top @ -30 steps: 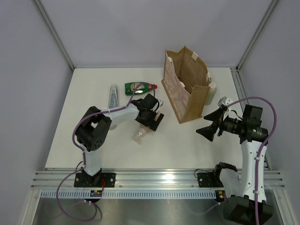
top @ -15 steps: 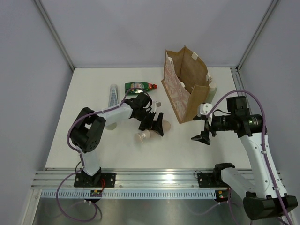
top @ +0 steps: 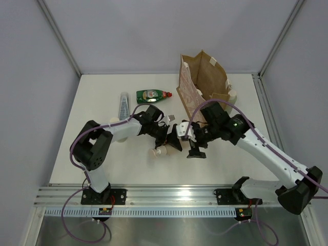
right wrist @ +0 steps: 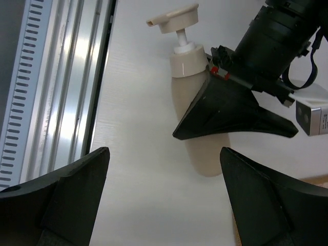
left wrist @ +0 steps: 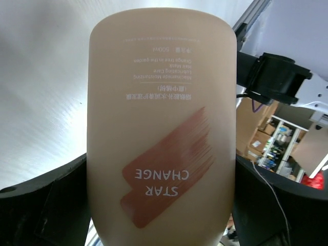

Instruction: Place the personal care products into the canvas bag

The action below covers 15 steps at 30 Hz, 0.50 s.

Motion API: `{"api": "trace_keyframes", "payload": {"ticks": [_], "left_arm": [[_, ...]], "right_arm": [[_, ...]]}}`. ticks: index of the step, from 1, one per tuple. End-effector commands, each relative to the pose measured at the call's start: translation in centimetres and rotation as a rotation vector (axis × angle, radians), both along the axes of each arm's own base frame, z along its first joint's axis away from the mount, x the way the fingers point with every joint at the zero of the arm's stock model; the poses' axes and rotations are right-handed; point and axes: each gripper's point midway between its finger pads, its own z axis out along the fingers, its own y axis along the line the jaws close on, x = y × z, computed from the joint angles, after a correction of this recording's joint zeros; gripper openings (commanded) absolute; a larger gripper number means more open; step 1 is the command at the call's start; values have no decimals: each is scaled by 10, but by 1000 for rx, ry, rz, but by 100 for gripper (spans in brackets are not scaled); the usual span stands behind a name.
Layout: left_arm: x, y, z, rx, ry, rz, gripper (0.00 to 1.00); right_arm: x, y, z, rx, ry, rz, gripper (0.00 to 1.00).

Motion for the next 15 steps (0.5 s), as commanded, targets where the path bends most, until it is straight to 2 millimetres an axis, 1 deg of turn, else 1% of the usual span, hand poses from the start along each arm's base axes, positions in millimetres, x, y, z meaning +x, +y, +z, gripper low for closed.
{"api": "trace_keyframes", "payload": {"ticks": [1, 2, 3, 4, 5, 7, 8, 10, 12, 15], "left_arm": [[-4, -16, 55, -202, 6, -39, 0], [-4, -17, 57, -208, 18, -31, 0], [-4, -18, 58, -210, 22, -29, 0], [-3, -19, 62, -221, 27, -27, 0], [-4, -20, 63, -226, 31, -28, 0], [-4, -21, 67, -240, 44, -31, 0], [-5, -21, 68, -243, 50, -35, 0], [-7, -23, 72, -256, 60, -48, 0], [-9, -23, 76, -265, 59, -59, 0], [-12, -22, 78, -276, 64, -73, 0]], "right_arm": [[25, 30, 12, -13, -145, -12, 97], [15, 46, 9, -38, -163, 53, 97], [14, 51, 6, -65, -195, 86, 97], [15, 57, 9, -80, -230, 99, 96], [14, 66, 2, -104, -229, 124, 96], [6, 82, 6, -95, -262, 179, 96], [5, 88, -1, -111, -257, 196, 96], [1, 98, -7, -122, -261, 233, 97], [3, 101, -13, -136, -261, 238, 96], [7, 100, -27, -169, -277, 249, 95]]}}
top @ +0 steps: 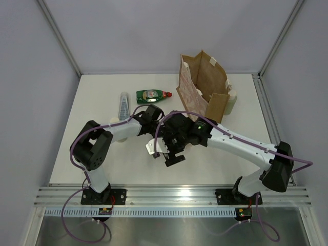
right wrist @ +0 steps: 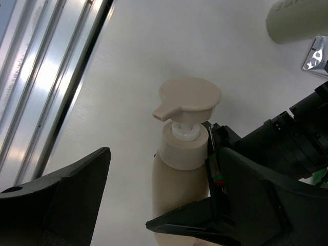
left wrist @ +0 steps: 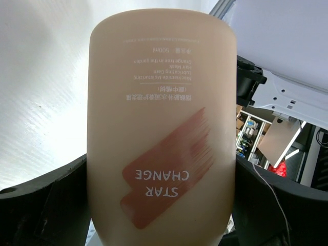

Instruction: Place the personal care products into the canvas bag

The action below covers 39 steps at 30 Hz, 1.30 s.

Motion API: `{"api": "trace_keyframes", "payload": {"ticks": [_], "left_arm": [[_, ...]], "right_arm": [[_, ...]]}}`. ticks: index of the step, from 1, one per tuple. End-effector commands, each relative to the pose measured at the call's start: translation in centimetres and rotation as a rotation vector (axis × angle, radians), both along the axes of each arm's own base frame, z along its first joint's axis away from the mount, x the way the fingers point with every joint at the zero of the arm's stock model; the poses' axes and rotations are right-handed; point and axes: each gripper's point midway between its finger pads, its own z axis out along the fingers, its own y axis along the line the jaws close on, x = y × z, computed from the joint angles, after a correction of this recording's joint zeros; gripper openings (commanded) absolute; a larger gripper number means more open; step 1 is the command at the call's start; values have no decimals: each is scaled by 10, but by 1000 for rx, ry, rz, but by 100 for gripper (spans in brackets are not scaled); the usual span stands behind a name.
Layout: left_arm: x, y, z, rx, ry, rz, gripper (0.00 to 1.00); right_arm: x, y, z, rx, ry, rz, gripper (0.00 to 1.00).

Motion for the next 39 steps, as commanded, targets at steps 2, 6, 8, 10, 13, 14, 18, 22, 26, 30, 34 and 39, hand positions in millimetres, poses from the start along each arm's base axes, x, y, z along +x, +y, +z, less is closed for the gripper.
{"api": "trace_keyframes", "payload": {"ticks": [2, 6, 8, 10, 13, 14, 18, 22, 26, 30, 34, 39], "left_arm": [[-11, -8, 59, -200, -42, -94, 0], [-14, -9, 64, -214, -44, -98, 0], [-15, -10, 69, -225, -54, -99, 0], [-17, -10, 70, -225, -54, -102, 0], [-20, -8, 72, -232, -52, -110, 0], [-21, -8, 74, -236, -54, -113, 0], [-23, -6, 78, -252, -56, -126, 0], [-23, -5, 83, -253, -63, -136, 0], [-20, -4, 85, -251, -61, -128, 0], [-14, -3, 83, -249, -55, -112, 0], [-9, -8, 90, -261, -53, -88, 0], [-1, -12, 96, -262, -56, -70, 0]], "right_arm": [[16, 6, -4, -11, -98, 14, 95], [25, 6, -12, -33, -117, -12, 93], [27, 7, -15, -46, -117, -16, 93], [28, 9, -16, -49, -112, -14, 91], [30, 9, -21, -70, -111, -15, 88], [30, 8, -23, -76, -112, -16, 87], [35, 3, -34, -117, -131, -22, 84], [36, -6, -46, -156, -144, -31, 80], [32, -12, -43, -149, -155, -20, 77], [27, -18, -36, -152, -154, -4, 75], [22, -21, -37, -160, -153, 8, 75], [12, -21, -36, -165, -145, 29, 75]]}}
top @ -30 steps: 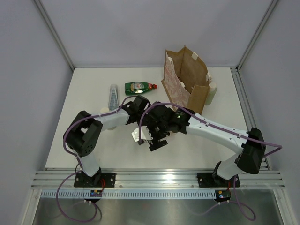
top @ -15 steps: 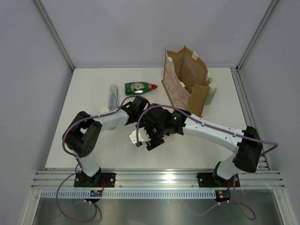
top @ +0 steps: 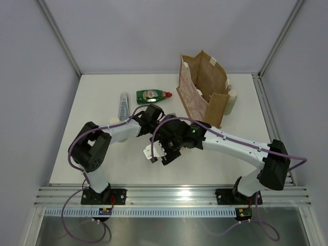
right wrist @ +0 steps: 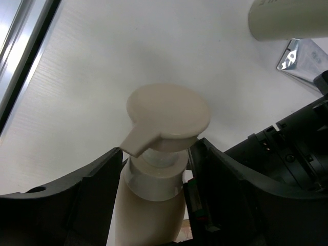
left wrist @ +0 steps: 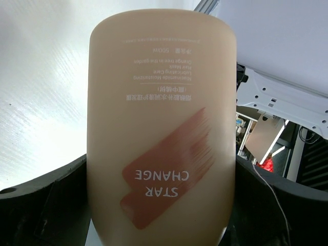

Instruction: Place the personal care products into the canvas bag

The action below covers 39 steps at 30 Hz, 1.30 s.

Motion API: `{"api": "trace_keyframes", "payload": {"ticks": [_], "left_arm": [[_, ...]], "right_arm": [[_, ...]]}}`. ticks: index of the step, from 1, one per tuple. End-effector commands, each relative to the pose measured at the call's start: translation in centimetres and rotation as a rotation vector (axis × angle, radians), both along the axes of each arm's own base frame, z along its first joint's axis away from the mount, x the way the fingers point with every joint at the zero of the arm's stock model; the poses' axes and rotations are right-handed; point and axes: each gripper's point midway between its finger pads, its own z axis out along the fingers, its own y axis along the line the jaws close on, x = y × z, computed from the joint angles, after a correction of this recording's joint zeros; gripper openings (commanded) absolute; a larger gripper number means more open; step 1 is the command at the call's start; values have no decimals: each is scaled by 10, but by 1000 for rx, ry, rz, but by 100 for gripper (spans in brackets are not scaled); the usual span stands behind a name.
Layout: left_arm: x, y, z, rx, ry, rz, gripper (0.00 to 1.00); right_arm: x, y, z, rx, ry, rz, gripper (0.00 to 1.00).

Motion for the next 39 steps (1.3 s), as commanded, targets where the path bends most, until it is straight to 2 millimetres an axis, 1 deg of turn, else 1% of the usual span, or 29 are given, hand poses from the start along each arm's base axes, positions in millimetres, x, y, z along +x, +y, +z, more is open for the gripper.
{"api": "trace_keyframes", "payload": {"ticks": [1, 4, 9, 13, 17, 21, 22, 23, 25, 26, 29, 32, 34, 35, 36, 38, 39], "left_arm": [[3, -8, 81, -224, -95, -75, 0], [7, -8, 82, -221, -90, -62, 0], [9, -7, 83, -225, -92, -58, 0], [8, -7, 85, -231, -88, -55, 0], [6, -5, 87, -230, -85, -56, 1], [5, -5, 90, -241, -87, -48, 2], [3, -4, 92, -243, -79, -47, 2], [3, -4, 92, -246, -80, -47, 3], [0, -2, 94, -248, -73, -50, 3], [0, -2, 94, -249, -74, -51, 3], [-2, -1, 94, -250, -70, -53, 4], [-3, 1, 90, -243, -57, -55, 5], [-4, 2, 89, -243, -56, -57, 5], [-3, 4, 86, -236, -47, -50, 5], [-3, 4, 85, -237, -46, -50, 5], [-2, 7, 84, -233, -40, -44, 7], [-2, 8, 81, -228, -34, -40, 9]], "right_arm": [[-14, -34, -11, -123, 31, -28, 75], [-18, -35, -10, -118, 44, -27, 76], [-23, -40, -14, -123, 58, -28, 77], [-23, -44, -23, -138, 66, -51, 76], [-24, -43, -20, -116, 76, -69, 75], [-12, -38, -24, -105, 51, -143, 74], [-10, -39, -30, -115, 54, -160, 74], [-7, -35, -31, -100, 59, -187, 74], [-3, -35, -37, -109, 55, -222, 74], [0, -31, -37, -88, 56, -248, 74], [7, -30, -39, -61, 34, -296, 75], [13, -33, -41, -53, 6, -331, 73], [13, -36, -43, -57, -1, -333, 67], [13, -36, -43, -52, -2, -334, 56], [12, -37, -44, -52, -3, -333, 51], [13, -38, -45, -47, -8, -333, 45], [13, -39, -45, -47, -11, -335, 38]]}}
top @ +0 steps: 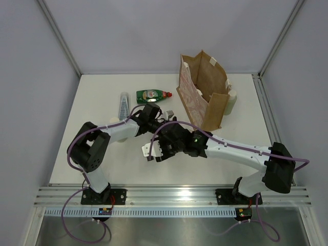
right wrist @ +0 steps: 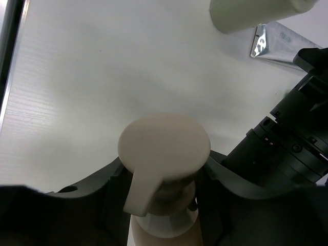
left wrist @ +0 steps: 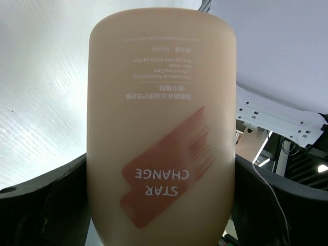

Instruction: Place the personal care products into the canvas bag

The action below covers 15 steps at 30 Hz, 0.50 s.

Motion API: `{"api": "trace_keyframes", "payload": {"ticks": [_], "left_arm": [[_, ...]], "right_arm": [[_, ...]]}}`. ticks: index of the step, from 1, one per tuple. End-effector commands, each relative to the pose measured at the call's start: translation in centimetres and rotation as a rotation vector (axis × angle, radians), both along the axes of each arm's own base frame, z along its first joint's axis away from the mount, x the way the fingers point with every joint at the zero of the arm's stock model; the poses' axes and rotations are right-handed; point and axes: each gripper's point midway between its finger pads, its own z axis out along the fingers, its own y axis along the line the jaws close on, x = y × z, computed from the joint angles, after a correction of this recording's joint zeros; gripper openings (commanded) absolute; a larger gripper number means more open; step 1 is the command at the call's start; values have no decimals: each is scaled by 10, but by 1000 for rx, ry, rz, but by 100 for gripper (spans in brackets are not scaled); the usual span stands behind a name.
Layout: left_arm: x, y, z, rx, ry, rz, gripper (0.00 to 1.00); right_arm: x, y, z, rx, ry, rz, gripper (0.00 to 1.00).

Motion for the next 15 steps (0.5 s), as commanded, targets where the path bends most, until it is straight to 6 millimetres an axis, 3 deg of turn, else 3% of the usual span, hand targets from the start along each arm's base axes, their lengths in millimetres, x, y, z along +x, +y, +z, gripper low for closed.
{"api": "trace_keyframes", "payload": {"ticks": [1, 5, 6, 9, 15], "left_arm": [[-17, 10, 73, -213, -71, -107, 10], [-15, 14, 67, -195, -61, -95, 22], [-13, 15, 66, -189, -59, -89, 32], [-10, 15, 64, -180, -52, -78, 46], [-2, 14, 66, -168, -75, -57, 64]], "right_arm": [[6, -51, -36, -179, 38, -151, 36], [4, -53, -35, -165, 55, -155, 32], [3, -53, -37, -161, 66, -153, 31], [1, -52, -37, -140, 85, -154, 30], [0, -50, -33, -79, 153, -175, 26]]}}
